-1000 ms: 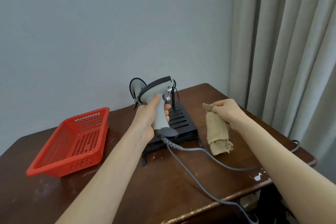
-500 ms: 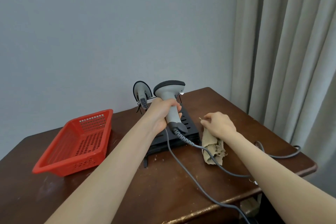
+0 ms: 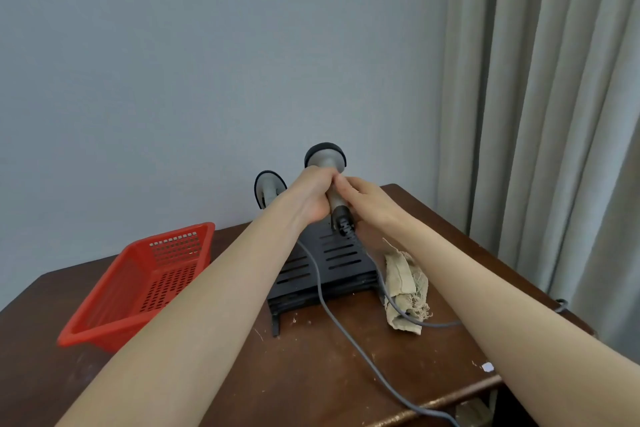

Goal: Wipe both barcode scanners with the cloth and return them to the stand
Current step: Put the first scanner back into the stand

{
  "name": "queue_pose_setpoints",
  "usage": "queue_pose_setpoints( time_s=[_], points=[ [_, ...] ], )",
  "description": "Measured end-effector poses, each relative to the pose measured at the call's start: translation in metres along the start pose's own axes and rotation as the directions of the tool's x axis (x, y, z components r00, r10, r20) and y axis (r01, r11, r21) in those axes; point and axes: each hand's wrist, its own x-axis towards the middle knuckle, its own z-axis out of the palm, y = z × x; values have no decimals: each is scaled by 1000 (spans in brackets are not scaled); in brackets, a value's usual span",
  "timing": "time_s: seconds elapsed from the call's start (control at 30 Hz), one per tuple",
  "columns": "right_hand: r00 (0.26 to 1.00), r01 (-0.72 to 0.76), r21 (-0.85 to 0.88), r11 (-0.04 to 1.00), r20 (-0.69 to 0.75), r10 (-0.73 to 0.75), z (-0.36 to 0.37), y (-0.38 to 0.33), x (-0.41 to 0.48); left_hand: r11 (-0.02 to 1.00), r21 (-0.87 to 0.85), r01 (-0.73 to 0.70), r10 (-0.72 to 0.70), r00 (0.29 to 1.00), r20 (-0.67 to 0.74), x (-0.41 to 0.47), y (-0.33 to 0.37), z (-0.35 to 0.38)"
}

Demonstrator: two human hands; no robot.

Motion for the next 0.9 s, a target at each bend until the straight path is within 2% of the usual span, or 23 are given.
queue_pose_setpoints(
  time_s=[0.1,0.2,0.3,0.37,0.47,0.5,0.57,0.6,0.67,0.77,0.9],
  points=[
    [1000,-6,-72,997,5,7,-1,-9,10,1000,-2,-1,1,1000,-4,4,8,3],
    [994,-59,-67,996,-101,52,-4,-13,23,1000,-10,12,-11,999,47,4,14,7],
    [978,-94,-57,994,-194,82,-8,-13,35,996,82,-43,38,997,70,4,18,6],
    [967,-117,-5,993,-227,113,-12,-12,42,980,163,-110,103,993,55,8,18,1],
    [954,-148,67,987,-252,160,-17,-12,50,937,274,-218,243,968,-59,26,11,-13],
    [951,-157,82,984,-255,173,-18,-13,50,916,314,-250,299,946,-121,32,6,-17],
    [945,-174,74,982,-270,187,-16,-13,51,819,507,-270,418,885,-205,44,-8,-23],
    [941,-174,60,983,-284,184,-15,-12,52,749,610,-257,455,870,-192,49,-16,-24],
    [938,-162,30,986,-305,164,-11,-10,56,626,756,-194,444,885,-140,59,-33,-21],
    [941,-159,-43,986,-310,138,-7,-9,57,581,808,-101,367,918,-149,79,-55,-15],
    [942,-163,-100,982,-310,125,-6,-4,63,537,841,-57,393,900,-190,101,-75,-12]
  ],
)
